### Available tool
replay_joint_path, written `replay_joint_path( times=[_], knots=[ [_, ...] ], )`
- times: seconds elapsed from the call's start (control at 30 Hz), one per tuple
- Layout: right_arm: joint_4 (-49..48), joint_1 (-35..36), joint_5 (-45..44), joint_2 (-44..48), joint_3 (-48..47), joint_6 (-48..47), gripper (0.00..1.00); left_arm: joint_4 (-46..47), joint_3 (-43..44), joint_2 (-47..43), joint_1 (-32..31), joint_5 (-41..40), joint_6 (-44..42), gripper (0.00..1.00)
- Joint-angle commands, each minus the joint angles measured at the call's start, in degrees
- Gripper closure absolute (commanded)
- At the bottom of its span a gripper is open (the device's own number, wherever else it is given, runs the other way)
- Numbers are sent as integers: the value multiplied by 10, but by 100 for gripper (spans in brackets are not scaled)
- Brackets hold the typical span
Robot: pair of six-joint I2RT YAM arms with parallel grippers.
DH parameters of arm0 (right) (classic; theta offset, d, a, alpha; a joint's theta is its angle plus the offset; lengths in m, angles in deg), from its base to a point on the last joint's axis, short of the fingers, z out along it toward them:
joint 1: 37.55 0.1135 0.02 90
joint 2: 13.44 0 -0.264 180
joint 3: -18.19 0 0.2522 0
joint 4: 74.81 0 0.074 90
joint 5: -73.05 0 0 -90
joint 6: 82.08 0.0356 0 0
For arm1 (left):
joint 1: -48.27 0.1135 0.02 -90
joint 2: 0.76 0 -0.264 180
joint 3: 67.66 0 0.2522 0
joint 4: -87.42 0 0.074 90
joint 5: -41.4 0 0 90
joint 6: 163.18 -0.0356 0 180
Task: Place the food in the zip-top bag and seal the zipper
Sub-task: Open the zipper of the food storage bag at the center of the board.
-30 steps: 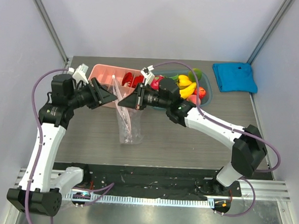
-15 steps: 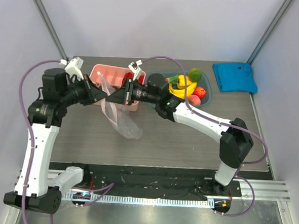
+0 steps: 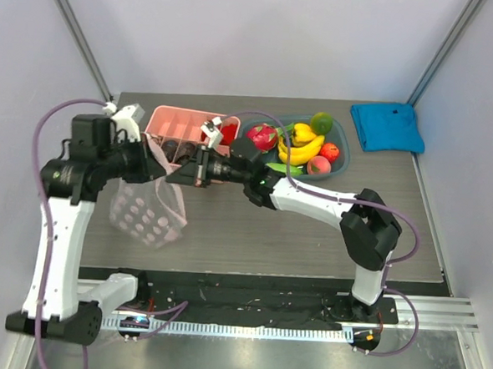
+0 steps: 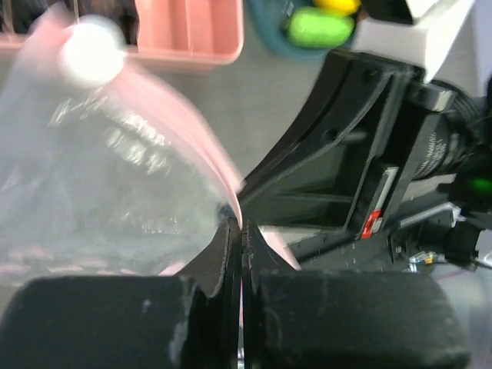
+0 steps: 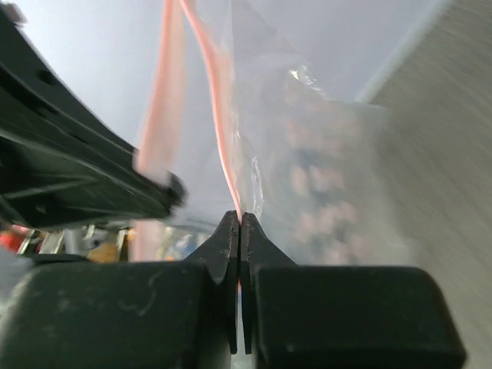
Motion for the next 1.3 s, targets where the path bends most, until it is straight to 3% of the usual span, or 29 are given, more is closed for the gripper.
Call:
replay_joint_path(
  times=[0.0, 0.23, 0.5, 0.67, 0.77, 0.8, 1.1, 1.27],
  knots=[
    [36, -57, -42, 58, 109, -42, 99, 58, -52, 52, -4, 21, 26, 100],
    [103, -102, -70, 163, 255, -148, 99, 84, -58, 113, -17, 55, 28, 100],
    [202, -109, -103, 248, 293, -332, 97, 95, -78, 96, -49, 44, -17, 100],
    [252, -115, -108, 250, 241, -397, 75, 169, -111, 95, -107, 58, 12, 100],
    [293, -131, -115, 248, 212, -431, 52, 200, -121, 105, -112, 62, 38, 100],
    [303, -136, -115, 246, 199, -438, 37, 213, -121, 115, -112, 67, 41, 100],
    [362, -253, -101, 230, 108, -512, 18, 224, -88, 164, -115, 82, 39, 100],
    [414, -284, -127, 151, 32, -618, 4, 219, -85, 166, -116, 82, 22, 100]
  ],
)
